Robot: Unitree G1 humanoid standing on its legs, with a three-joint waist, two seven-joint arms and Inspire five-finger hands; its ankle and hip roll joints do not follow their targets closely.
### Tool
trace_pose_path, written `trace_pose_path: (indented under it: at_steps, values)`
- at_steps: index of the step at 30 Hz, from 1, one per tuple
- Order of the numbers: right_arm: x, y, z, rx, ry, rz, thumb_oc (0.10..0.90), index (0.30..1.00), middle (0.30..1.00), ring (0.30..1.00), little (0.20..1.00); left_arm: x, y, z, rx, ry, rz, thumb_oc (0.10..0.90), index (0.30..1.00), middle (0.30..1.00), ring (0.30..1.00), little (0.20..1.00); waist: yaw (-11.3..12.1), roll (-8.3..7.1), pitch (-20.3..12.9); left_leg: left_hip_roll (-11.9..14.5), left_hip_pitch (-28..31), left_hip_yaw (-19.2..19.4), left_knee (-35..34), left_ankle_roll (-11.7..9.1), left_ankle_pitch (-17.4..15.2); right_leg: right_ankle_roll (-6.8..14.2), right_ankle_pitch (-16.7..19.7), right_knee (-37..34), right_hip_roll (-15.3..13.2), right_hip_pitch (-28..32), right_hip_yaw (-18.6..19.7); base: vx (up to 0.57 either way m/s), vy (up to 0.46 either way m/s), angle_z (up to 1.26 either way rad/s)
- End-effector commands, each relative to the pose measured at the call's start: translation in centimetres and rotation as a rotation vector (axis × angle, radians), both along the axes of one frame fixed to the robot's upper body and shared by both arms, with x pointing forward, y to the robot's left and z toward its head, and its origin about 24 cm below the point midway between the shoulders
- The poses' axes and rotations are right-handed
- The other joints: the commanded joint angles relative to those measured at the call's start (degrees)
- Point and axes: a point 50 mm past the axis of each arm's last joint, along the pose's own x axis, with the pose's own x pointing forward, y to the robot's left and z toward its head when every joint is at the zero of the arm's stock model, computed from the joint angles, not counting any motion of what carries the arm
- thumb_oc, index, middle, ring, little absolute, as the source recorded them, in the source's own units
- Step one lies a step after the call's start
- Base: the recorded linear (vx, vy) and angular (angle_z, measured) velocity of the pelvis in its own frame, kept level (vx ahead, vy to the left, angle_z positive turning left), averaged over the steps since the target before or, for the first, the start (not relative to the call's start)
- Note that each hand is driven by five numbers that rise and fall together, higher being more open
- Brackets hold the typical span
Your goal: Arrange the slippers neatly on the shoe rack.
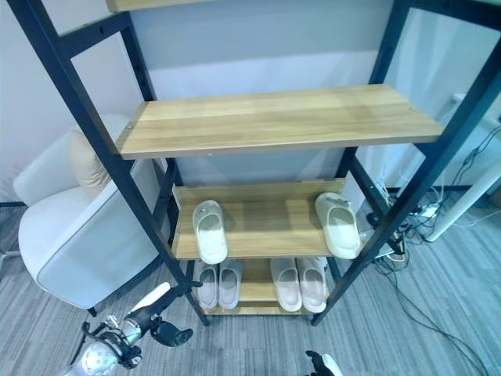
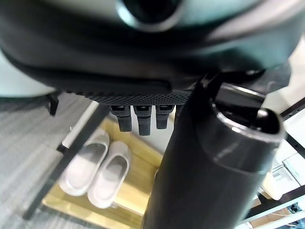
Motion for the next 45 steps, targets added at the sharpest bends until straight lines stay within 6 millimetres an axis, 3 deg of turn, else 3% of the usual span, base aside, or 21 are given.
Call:
trace_pose_path:
  at_steps: [1,3,4,6,11,15,16,21,27,30,34,37,38,41,42,45]
  values:
    - [1.5,-0.6,0.5,-0.027,-0.033,0.027,0.800,0.900,0.900,0.900,0.900,2.5,0.5,7.7,-0.043,-0.369,-0.055,0.800,0.900,0.900,0.900,0.900,1.5,-4.04,0.9,-1.7,-0.5,-0.5,-0.4,-1.0,-3.2,4.9,-1.2,-3.0,-3.6,1.5,0.7,0.00,-0.011,0.16]
    - [0.9,-0.5,0.3,-0.024,0.001,0.063,0.800,0.900,0.900,0.900,0.900,2.2,0.8,10.7,-0.105,-0.460,-0.055,0.800,0.900,0.900,0.900,0.900,2.0,-3.82,0.7,-1.4,-0.5,-0.5,-0.4,-1.4,-3.3,5.1,-1.7,-3.0,-3.5,1.4,0.1,-0.03,-0.036,0.12]
    - [0.9,-0.4,0.2,-0.023,0.001,0.065,0.800,0.900,0.900,0.900,0.900,2.1,0.8,10.8,-0.105,-0.458,-0.054,0.800,0.900,0.900,0.900,0.900,2.0,-3.87,0.6,-1.4,-0.6,-0.5,-0.4,-1.4,-3.3,5.0,-1.7,-3.0,-3.5,1.4,0.1,-0.05,-0.065,0.05]
    - [0.4,-0.3,0.1,-0.013,0.025,0.071,0.800,0.900,0.900,0.900,0.900,2.1,0.2,13.1,-0.196,-0.516,-0.097,0.800,0.900,0.900,0.900,0.900,2.3,-4.05,0.5,-1.1,-1.0,-0.7,-0.4,-1.8,-2.9,5.2,-2.0,-3.0,-3.2,1.3,0.1,-0.02,-0.061,0.03]
    - [0.9,0.0,0.1,0.003,0.017,0.067,0.800,0.900,0.900,0.900,0.900,2.6,-1.5,14.2,-0.378,-0.494,-0.154,0.800,0.900,0.900,0.900,0.900,1.6,-4.21,0.5,-0.9,-2.1,-0.9,-0.4,-2.1,-2.6,5.4,-2.5,-3.0,-2.9,1.0,0.3,-0.03,-0.067,-0.01]
    - [1.3,0.0,0.2,0.008,0.002,0.058,0.800,0.900,0.900,0.900,0.900,3.0,-2.1,14.5,-0.417,-0.535,-0.153,0.800,0.900,0.900,0.900,0.900,1.4,-4.10,0.9,-1.0,-2.8,-0.7,-0.4,-2.1,-2.4,5.4,-2.3,-3.0,-3.0,0.4,0.3,-0.06,-0.027,-0.03]
    - [1.4,0.2,0.2,0.008,-0.009,0.049,0.800,0.900,0.900,0.900,0.900,3.6,-3.6,14.2,-0.482,-0.563,-0.135,0.800,0.900,0.900,0.900,0.900,0.5,-3.79,1.7,-1.2,-3.8,-0.9,-0.4,-2.1,-2.2,5.3,-2.4,-3.0,-3.0,-0.2,0.3,-0.08,-0.021,0.00]
    - [0.5,0.2,0.0,0.004,0.005,0.022,0.800,0.900,0.900,0.900,0.900,4.0,-5.7,14.0,-0.511,-0.577,-0.170,0.800,0.900,0.900,0.900,0.900,-1.1,-2.73,1.6,-1.1,-3.7,-0.5,-0.4,-2.2,-2.4,5.3,-2.6,-3.0,-3.1,-0.4,0.6,0.00,-0.011,-0.01]
    - [-0.1,0.5,-0.3,0.006,0.015,0.003,0.800,0.900,0.900,0.900,0.900,5.2,-7.2,13.8,-0.490,-0.630,-0.163,0.800,0.900,0.900,0.900,0.900,-2.3,-2.38,1.7,-1.1,-3.5,0.0,-0.4,-2.1,-2.3,5.3,-2.5,-3.0,-3.0,-0.4,1.0,0.01,-0.003,0.00]
    - [0.0,0.8,-0.2,0.008,-0.008,-0.021,0.800,0.900,0.900,0.900,0.900,7.0,-9.4,14.4,-0.448,-0.728,-0.199,0.800,0.900,0.900,0.900,0.900,-4.0,-2.10,1.6,-1.0,-3.7,0.8,-0.4,-2.1,-2.5,5.5,-2.3,-3.0,-3.1,-1.0,1.8,0.03,-0.044,0.00]
    - [0.8,0.8,0.0,0.004,-0.043,-0.018,0.800,0.900,0.900,0.900,0.900,8.4,-11.2,14.2,-0.441,-0.728,-0.215,0.800,0.900,0.900,0.900,0.900,-5.0,-1.66,1.7,-1.1,-4.4,1.1,-0.4,-1.9,-1.8,5.5,-1.5,-3.0,-3.3,-2.0,2.3,0.01,-0.017,-0.07]
    - [1.2,0.6,0.3,-0.006,-0.068,-0.021,0.800,0.900,0.900,0.900,0.900,9.8,-12.8,14.2,-0.310,-0.804,-0.272,0.800,0.900,0.900,0.900,0.900,-6.3,-1.02,1.7,-1.0,-4.7,1.5,-0.4,-2.0,-2.4,5.8,-1.9,-3.0,-3.3,-2.6,3.0,0.01,-0.023,-0.11]
    - [2.0,0.4,0.6,-0.011,-0.107,-0.024,0.800,0.900,0.900,0.900,0.900,11.0,-13.3,14.6,-0.196,-0.892,-0.296,0.800,0.900,0.900,0.900,0.900,-7.0,-0.61,2.0,-1.1,-5.4,1.8,-0.4,-2.1,-2.2,5.8,-1.5,-3.0,-3.4,-3.7,3.5,-0.01,-0.028,-0.14]
    - [2.5,0.4,0.8,-0.013,-0.125,-0.025,0.800,0.900,0.900,0.900,0.900,11.9,-13.5,14.5,-0.130,-0.931,-0.292,0.800,0.900,0.900,0.900,0.900,-7.3,-0.32,2.1,-1.1,-6.0,2.2,-0.4,-2.2,-2.1,5.9,-1.3,-3.0,-3.4,-4.5,3.9,-0.02,-0.012,-0.13]
    - [3.0,0.3,1.1,-0.021,-0.153,-0.028,0.800,0.900,0.900,0.900,0.900,13.2,-12.6,14.7,-0.012,-0.999,-0.261,0.800,0.900,0.900,0.900,0.900,-8.1,0.18,2.1,-1.1,-7.1,3.1,-0.4,-2.3,-1.8,6.0,-0.8,-3.0,-3.5,-6.2,4.7,-0.01,-0.010,-0.26]
    - [2.8,0.1,1.1,-0.028,-0.155,-0.034,0.800,0.900,0.900,0.900,0.900,13.9,-11.7,15.1,0.043,-1.047,-0.220,0.800,0.900,0.900,0.900,0.900,-8.4,0.36,1.6,-1.0,-8.1,3.7,-0.4,-2.4,-1.6,6.0,-0.4,-3.0,-3.4,-7.4,5.2,0.00,-0.010,-0.24]
